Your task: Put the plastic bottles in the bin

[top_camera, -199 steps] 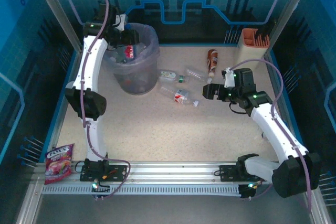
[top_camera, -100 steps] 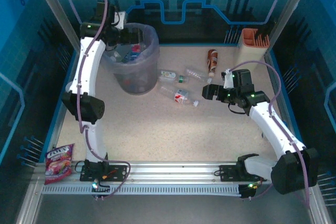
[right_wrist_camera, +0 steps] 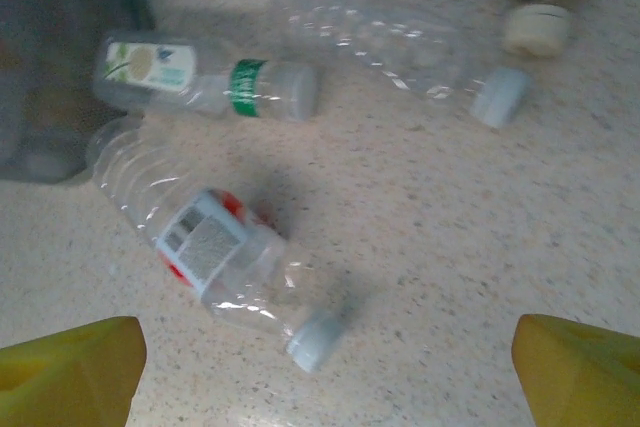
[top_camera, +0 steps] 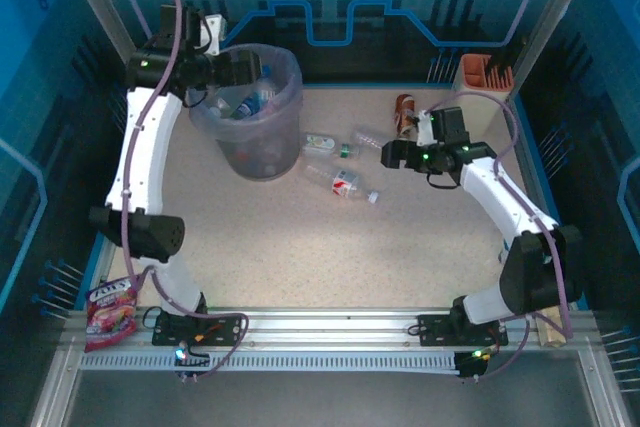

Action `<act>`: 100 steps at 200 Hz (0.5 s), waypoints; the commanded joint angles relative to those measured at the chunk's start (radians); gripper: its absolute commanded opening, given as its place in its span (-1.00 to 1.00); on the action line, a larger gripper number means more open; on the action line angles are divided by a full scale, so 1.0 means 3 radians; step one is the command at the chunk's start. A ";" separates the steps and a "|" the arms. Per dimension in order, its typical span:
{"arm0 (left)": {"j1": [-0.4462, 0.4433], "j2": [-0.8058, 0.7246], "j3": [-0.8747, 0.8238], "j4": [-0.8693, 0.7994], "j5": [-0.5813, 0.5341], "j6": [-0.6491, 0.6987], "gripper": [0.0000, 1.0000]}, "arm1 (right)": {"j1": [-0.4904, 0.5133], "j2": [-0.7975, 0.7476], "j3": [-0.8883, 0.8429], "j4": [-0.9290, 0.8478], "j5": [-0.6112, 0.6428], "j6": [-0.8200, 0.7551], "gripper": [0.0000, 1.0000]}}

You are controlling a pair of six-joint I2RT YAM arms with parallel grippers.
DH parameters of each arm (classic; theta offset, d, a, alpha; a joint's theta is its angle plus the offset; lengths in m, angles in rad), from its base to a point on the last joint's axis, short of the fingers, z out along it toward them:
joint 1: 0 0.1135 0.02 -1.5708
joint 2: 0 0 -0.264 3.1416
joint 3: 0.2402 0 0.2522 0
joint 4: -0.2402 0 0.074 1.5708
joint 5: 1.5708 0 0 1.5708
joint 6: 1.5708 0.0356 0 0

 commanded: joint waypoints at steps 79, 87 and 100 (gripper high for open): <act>-0.0006 -0.2312 -0.2679 0.0957 0.0599 -0.1225 0.99 | 0.0812 0.1126 0.0629 -0.0424 0.0151 -0.2441 1.00; 0.0005 -0.2508 -0.2959 0.1075 0.0658 -0.1360 0.99 | 0.0817 0.1195 0.0632 -0.0422 0.0218 -0.2438 1.00; 0.0041 -0.2827 -0.3466 0.1334 0.0734 -0.1628 0.99 | 0.0817 0.1297 0.0616 -0.0350 0.0305 -0.2462 1.00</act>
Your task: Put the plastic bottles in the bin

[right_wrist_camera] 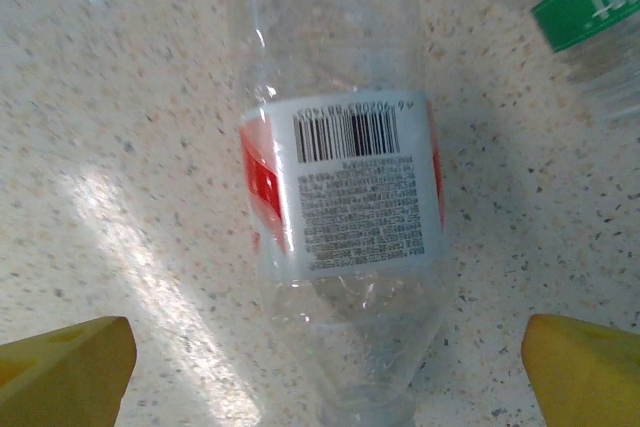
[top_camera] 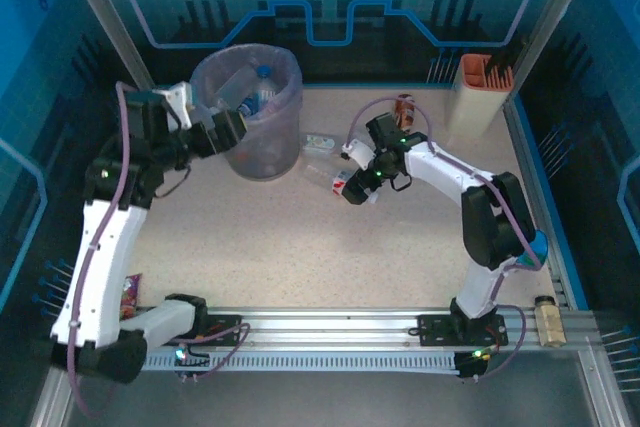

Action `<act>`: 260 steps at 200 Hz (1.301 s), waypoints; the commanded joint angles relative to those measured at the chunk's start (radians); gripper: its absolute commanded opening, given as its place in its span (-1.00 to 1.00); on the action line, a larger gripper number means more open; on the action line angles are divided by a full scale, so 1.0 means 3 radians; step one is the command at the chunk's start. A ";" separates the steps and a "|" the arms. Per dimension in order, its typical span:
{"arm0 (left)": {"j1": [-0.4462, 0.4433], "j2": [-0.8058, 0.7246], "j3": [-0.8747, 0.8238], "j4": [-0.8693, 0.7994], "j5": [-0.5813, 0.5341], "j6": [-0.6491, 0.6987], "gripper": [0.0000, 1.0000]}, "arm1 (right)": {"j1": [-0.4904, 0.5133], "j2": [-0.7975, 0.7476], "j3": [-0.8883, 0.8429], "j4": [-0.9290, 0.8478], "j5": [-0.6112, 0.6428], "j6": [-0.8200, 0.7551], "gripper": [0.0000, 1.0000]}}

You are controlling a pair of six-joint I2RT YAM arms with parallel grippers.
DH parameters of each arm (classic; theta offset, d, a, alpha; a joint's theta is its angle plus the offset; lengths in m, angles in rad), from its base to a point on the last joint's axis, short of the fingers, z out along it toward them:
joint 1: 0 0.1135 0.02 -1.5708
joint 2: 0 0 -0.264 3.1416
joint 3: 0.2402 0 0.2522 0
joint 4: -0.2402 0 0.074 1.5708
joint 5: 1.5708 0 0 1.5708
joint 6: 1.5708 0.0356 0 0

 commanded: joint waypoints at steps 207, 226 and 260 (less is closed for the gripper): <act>-0.0681 -0.0261 -0.3065 0.3465 0.0237 -0.2990 0.99 | 0.0292 -0.0831 -0.0504 -0.0159 -0.0601 0.0927 0.09; -0.0926 0.0047 -0.3004 0.3772 0.0165 -0.3054 0.99 | 0.0411 -0.1033 -0.0686 -0.0015 -0.0762 0.1256 0.13; -0.1330 0.0553 -0.2661 0.3958 0.0037 -0.3038 0.99 | 0.0568 -0.1281 -0.0855 0.0193 -0.0963 0.1553 0.13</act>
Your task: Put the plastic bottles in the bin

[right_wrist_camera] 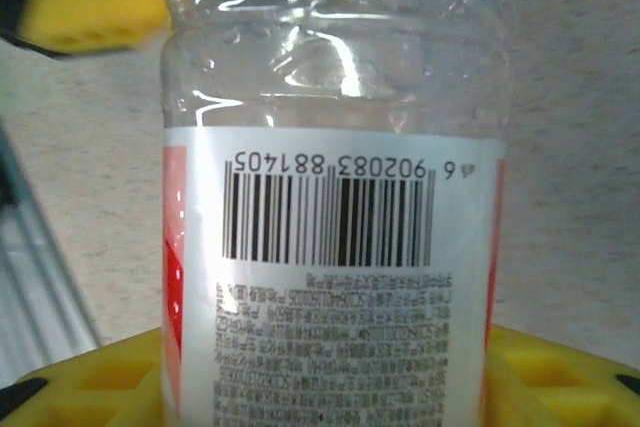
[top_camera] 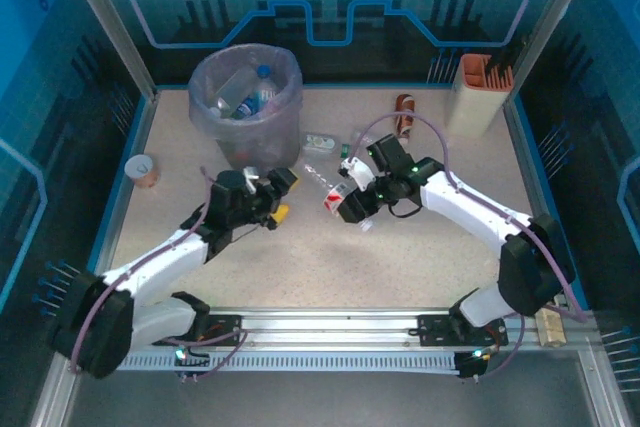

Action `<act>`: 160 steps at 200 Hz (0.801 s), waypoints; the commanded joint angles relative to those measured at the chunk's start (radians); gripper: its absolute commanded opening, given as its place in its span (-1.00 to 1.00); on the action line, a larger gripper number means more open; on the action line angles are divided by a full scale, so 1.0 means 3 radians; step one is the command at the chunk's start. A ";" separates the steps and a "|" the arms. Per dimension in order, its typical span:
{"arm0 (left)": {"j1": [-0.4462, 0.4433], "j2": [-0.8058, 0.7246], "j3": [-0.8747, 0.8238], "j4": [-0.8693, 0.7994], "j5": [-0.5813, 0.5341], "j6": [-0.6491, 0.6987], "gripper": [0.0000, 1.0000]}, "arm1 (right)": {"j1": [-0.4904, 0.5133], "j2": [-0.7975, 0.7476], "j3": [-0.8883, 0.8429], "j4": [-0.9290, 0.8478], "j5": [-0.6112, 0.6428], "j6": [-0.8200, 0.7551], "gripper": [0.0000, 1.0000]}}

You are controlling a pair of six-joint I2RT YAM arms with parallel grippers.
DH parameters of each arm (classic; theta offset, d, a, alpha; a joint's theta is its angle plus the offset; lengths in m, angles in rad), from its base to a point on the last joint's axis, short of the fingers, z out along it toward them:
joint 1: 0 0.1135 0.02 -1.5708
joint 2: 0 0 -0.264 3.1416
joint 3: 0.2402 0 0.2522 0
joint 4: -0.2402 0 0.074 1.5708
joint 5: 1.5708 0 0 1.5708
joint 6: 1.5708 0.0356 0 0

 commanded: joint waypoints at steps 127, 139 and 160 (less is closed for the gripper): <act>-0.0304 0.0619 0.0690 0.0223 -0.0164 0.0026 0.21 | 0.0294 -0.0081 0.0009 0.0110 -0.0200 0.0517 0.34; -0.0304 0.0577 0.0771 0.0007 -0.0175 0.0137 0.15 | 0.0286 -0.0072 0.0033 0.0106 -0.0223 0.0522 0.47; -0.0304 0.0464 0.0993 -0.0458 -0.0242 0.0406 0.13 | 0.0210 -0.0108 0.0179 -0.0080 -0.0257 0.0466 0.96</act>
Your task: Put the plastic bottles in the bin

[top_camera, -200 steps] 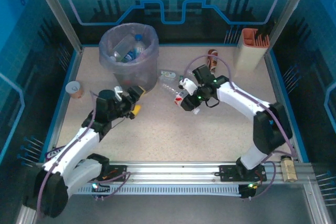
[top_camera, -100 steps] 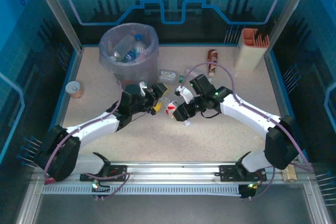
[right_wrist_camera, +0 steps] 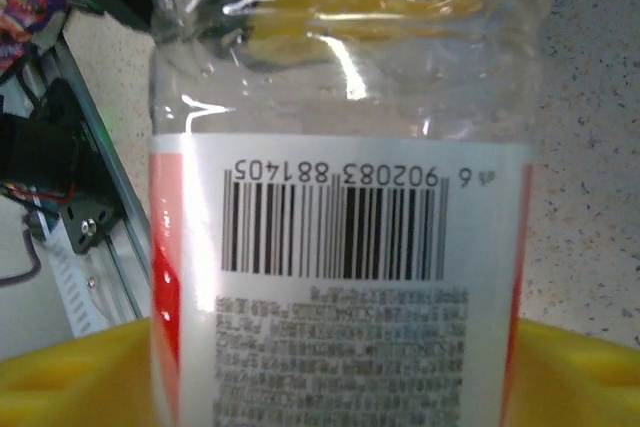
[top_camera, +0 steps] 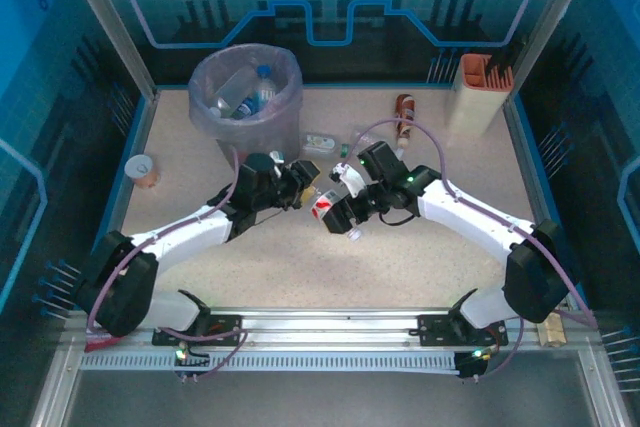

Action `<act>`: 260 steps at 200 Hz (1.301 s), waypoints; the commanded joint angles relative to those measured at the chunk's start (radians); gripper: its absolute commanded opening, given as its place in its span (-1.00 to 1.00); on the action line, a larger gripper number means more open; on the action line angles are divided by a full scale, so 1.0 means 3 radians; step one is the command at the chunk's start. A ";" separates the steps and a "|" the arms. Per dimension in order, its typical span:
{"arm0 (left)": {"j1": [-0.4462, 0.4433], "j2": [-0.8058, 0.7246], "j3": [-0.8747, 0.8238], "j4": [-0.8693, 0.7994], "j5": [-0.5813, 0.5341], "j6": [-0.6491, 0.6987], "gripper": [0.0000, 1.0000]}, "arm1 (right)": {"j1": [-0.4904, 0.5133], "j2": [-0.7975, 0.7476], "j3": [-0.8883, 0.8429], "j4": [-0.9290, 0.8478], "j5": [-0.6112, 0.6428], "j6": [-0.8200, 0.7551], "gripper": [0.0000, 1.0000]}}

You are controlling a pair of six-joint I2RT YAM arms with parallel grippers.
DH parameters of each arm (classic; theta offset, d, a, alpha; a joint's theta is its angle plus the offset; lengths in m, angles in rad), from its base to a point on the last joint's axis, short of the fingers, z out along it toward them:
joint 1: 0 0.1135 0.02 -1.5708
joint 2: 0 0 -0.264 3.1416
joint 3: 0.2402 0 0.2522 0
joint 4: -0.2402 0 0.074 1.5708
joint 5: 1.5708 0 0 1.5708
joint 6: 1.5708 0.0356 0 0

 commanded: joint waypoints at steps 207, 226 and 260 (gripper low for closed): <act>0.1549 0.0714 0.4530 -0.3118 -0.0798 0.3148 -0.10 | -0.0725 -0.0382 0.0592 -0.1484 0.0800 -0.0278 0.99; 0.1629 0.1029 0.4886 -0.3344 -0.0930 0.3432 -0.09 | -0.0704 -0.0445 0.0484 -0.1424 0.0741 -0.0216 0.99; 0.1647 0.1437 0.5238 -0.3709 -0.1247 0.3831 -0.07 | -0.0676 -0.0574 0.0198 -0.1291 0.0783 -0.0117 0.99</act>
